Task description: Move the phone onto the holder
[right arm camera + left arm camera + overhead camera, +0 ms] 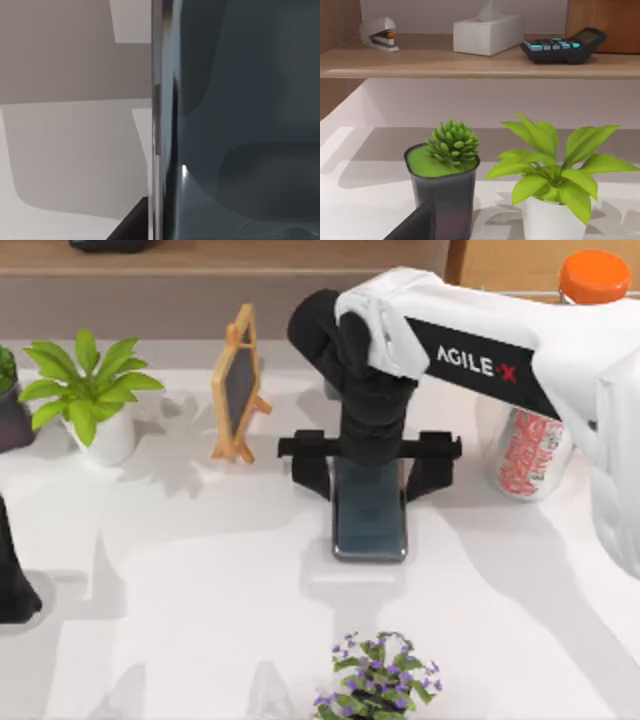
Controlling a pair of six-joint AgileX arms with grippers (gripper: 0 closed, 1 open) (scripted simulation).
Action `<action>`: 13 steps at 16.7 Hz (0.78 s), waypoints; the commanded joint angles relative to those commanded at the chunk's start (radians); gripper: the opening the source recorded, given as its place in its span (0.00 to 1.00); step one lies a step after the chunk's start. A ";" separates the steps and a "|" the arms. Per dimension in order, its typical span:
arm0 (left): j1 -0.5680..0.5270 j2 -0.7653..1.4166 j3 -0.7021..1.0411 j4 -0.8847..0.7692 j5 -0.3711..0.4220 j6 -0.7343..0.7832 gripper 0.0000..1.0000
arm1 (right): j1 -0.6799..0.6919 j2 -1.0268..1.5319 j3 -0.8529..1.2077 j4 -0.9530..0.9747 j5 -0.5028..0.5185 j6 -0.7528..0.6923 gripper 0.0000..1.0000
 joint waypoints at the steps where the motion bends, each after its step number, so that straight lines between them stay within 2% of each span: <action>1: 0.000 0.000 0.000 0.000 0.000 0.000 1.00 | 0.000 0.000 0.000 0.000 0.000 0.000 0.00; 13: 0.000 0.000 0.000 0.000 0.000 0.000 1.00 | -0.002 -0.046 0.031 -0.062 0.018 -0.008 0.00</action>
